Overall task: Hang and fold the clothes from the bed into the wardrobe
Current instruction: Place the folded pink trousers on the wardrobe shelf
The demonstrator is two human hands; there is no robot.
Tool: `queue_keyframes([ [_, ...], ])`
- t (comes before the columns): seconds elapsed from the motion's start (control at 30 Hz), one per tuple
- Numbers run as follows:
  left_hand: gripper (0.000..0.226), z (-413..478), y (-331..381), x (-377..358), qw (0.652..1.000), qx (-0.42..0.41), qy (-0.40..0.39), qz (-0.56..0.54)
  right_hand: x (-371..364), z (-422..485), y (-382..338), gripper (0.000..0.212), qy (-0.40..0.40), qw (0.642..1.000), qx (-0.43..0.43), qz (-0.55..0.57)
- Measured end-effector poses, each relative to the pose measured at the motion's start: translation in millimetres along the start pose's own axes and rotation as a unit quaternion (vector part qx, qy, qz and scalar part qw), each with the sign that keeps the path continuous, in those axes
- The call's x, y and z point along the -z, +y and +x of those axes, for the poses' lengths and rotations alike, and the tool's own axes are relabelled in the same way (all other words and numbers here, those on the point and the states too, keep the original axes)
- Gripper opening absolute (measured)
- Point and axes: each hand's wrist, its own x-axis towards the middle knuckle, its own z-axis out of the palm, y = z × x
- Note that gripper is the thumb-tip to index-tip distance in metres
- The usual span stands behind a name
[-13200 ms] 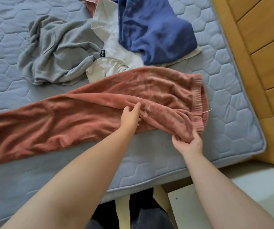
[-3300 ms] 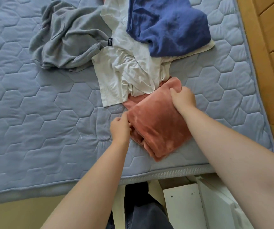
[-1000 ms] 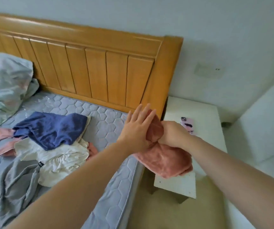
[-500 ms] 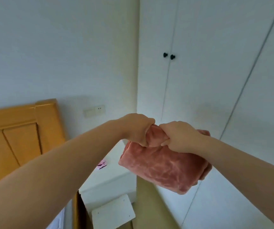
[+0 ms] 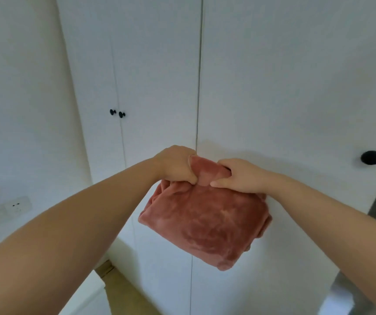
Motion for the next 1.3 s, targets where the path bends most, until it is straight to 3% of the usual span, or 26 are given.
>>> queue_keyframes([
  [0.2,0.021,7,22,22,0.982,-0.043,0.010,-0.182,33,-55,20,0.098,-0.097,0.990,-0.052,0.084],
  [0.27,0.020,7,29,25,0.976,-0.067,0.004,-0.205,42,-72,22,0.104,-0.080,0.992,-0.082,0.059],
  [0.33,0.018,6,38,27,0.979,-0.098,-0.004,-0.180,49,-83,19,0.088,-0.053,0.992,-0.114,0.012],
  [0.47,0.029,10,57,26,0.986,-0.166,0.006,-0.030,69,-101,9,0.035,-0.034,0.983,-0.159,-0.088],
  [0.57,0.036,13,69,27,0.980,-0.198,0.013,-0.011,88,-118,2,0.019,0.000,0.975,-0.179,-0.135],
  [0.7,0.035,14,99,40,0.972,-0.225,-0.006,-0.064,115,-142,-14,0.026,0.017,0.961,-0.207,-0.182],
  [0.87,0.019,20,152,59,0.939,-0.245,-0.029,-0.240,163,-178,-21,0.016,0.125,0.937,-0.295,-0.139],
  [0.97,0.022,25,190,74,0.920,-0.276,-0.030,-0.275,201,-205,-26,0.017,0.165,0.915,-0.344,-0.128],
  [1.1,0.010,28,245,101,0.897,-0.306,0.025,-0.319,257,-236,-38,0.016,0.245,0.884,-0.368,-0.152],
  [1.3,0.012,28,324,151,0.841,-0.396,0.194,-0.314,350,-266,-45,0.030,0.390,0.813,-0.320,-0.289],
])
